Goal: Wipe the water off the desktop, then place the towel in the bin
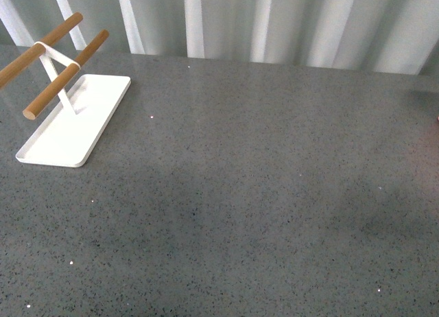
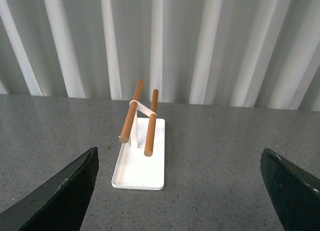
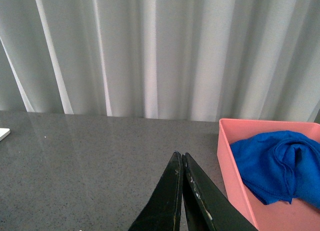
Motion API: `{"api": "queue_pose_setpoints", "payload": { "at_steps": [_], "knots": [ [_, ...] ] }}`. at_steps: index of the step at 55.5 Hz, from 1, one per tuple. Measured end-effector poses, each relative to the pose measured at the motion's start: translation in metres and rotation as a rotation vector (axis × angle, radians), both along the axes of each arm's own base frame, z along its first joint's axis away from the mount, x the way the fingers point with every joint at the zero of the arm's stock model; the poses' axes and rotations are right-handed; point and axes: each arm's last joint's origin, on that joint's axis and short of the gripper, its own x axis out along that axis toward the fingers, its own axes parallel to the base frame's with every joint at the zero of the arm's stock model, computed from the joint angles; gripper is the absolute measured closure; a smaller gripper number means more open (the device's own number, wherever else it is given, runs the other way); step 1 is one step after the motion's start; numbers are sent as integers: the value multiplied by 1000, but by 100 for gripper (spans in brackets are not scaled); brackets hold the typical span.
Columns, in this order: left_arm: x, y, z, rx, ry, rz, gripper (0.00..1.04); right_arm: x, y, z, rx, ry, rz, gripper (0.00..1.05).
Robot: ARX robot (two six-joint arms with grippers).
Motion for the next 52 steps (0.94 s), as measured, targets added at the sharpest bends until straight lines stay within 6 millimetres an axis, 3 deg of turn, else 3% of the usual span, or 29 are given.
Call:
{"api": "queue_pose_setpoints", "payload": {
  "at_steps": [7, 10, 15, 38, 52],
  "knots": [
    [0, 0, 0, 0, 0, 0, 7, 0, 0, 0, -1, 0, 0, 101],
    [0, 0, 0, 0, 0, 0, 7, 0, 0, 0, 0, 0, 0, 94],
    [0, 0, 0, 0, 0, 0, 7, 0, 0, 0, 0, 0, 0, 73],
    [0, 0, 0, 0, 0, 0, 7, 0, 0, 0, 0, 0, 0, 7],
    [0, 0, 0, 0, 0, 0, 7, 0, 0, 0, 1, 0, 0, 7]
  ]
}}
